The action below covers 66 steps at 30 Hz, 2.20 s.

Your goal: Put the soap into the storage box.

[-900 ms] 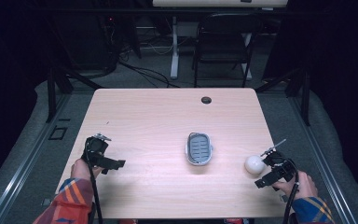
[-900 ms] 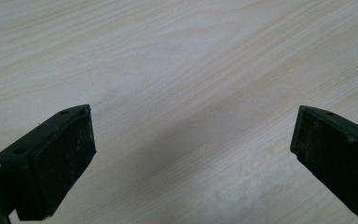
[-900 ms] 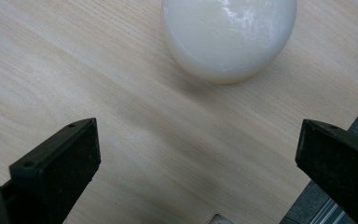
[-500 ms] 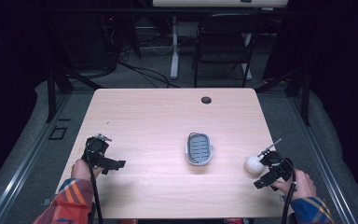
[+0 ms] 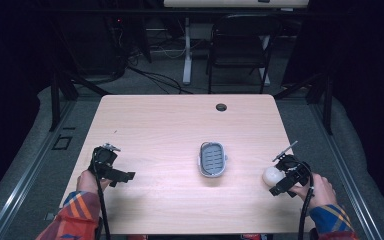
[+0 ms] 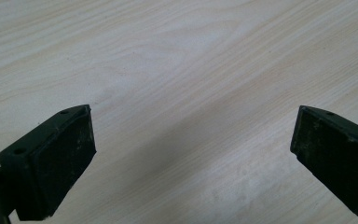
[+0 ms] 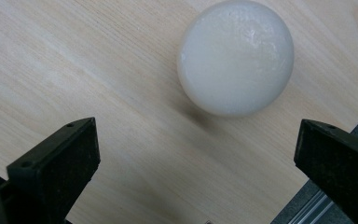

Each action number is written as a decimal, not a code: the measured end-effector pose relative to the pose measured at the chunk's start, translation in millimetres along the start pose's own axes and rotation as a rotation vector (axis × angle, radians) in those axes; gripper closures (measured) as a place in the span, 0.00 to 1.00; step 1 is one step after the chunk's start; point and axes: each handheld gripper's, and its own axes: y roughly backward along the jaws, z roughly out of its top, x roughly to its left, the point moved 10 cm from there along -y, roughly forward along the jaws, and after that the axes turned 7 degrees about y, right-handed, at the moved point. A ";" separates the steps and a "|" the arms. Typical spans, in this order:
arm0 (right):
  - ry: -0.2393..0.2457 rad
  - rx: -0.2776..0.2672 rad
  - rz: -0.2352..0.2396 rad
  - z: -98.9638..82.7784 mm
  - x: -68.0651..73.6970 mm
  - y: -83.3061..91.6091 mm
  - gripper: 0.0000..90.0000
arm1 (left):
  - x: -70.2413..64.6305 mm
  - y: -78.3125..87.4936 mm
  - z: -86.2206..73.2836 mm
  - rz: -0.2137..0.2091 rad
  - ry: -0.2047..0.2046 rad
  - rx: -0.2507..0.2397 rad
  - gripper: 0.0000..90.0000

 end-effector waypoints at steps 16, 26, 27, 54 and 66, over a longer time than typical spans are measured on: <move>0.178 0.253 0.006 14.4 -27.7 2.4 0.00 | -1.2 -2.0 0.4 -0.004 -0.001 0.010 0.00; 0.025 0.089 0.004 37.2 -17.9 -25.2 0.00 | -1.6 -1.9 0.5 -0.004 -0.001 0.009 0.00; 0.045 0.118 -0.002 36.4 -20.1 -24.5 0.00 | -1.6 -1.9 0.6 -0.004 -0.001 0.009 0.00; 0.069 0.218 0.019 37.5 -25.4 -40.8 0.17 | -2.6 -2.7 0.0 -0.004 0.001 0.016 0.00; 0.070 0.226 0.011 37.1 -28.5 -41.3 0.26 | -2.8 -3.0 -0.3 -0.008 0.000 0.019 0.00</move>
